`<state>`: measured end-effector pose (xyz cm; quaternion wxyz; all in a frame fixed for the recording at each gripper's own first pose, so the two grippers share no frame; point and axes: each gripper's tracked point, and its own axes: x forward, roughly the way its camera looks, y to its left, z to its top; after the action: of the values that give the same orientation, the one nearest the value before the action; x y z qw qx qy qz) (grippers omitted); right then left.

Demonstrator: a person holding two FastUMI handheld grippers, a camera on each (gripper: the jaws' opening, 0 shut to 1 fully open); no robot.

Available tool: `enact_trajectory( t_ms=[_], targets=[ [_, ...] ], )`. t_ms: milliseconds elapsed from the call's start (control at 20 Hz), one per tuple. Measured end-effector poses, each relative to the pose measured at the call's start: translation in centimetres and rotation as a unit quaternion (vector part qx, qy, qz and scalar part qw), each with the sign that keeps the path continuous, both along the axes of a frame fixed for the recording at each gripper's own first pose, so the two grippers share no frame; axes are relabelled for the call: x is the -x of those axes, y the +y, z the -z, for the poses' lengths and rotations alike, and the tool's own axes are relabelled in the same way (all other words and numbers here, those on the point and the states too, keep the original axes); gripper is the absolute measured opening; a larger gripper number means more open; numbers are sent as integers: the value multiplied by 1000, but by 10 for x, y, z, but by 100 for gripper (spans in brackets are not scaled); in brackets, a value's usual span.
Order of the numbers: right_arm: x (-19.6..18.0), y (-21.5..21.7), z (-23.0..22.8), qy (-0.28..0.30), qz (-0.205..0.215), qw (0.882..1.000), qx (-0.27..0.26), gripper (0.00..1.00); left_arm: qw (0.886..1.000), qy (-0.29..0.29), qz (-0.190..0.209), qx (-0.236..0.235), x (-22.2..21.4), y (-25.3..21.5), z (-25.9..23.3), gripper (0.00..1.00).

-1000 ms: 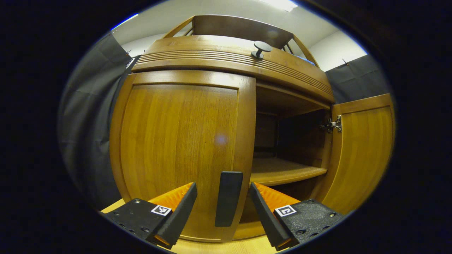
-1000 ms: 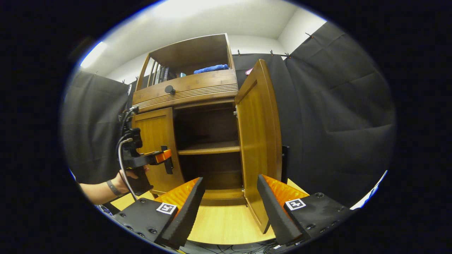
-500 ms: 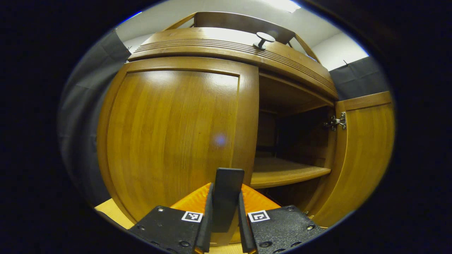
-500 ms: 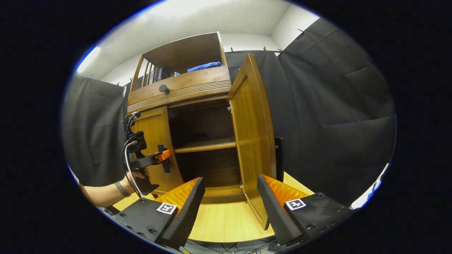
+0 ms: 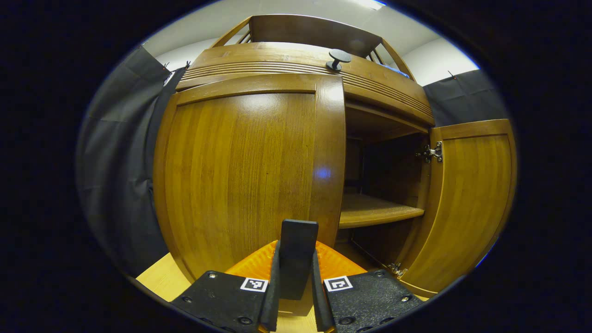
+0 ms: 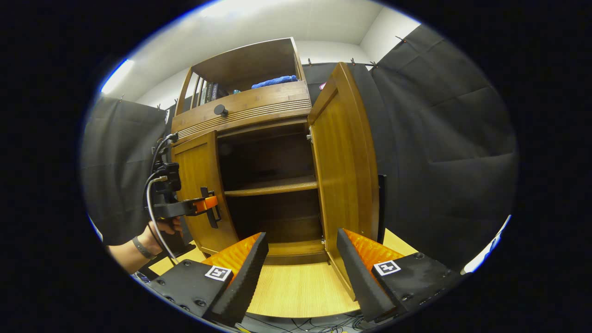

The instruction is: Open the right door of the double-door shoe cabinet with the right hand, and open the left door with the left hand.

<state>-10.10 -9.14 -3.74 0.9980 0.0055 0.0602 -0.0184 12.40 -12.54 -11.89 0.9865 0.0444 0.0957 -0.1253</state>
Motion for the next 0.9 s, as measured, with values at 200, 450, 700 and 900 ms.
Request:
enact_trajectory(
  t_ms=[200,450,700,900],
  targets=[
    [-8,6,-4,-7,-7,1000,0,96,1000,-13,-6,5,28,20,-11,31],
    [-11,8,1,1,-11,1000,5,96,998,-26,-60,18,52,43,-21,30],
    [-16,15,1,5,-18,1000,11,96,995,-29,-96,25,51,49,-28,31],
    [-22,28,3,7,-35,999,17,96,992,-36,-117,16,57,58,-37,34]
  ],
)
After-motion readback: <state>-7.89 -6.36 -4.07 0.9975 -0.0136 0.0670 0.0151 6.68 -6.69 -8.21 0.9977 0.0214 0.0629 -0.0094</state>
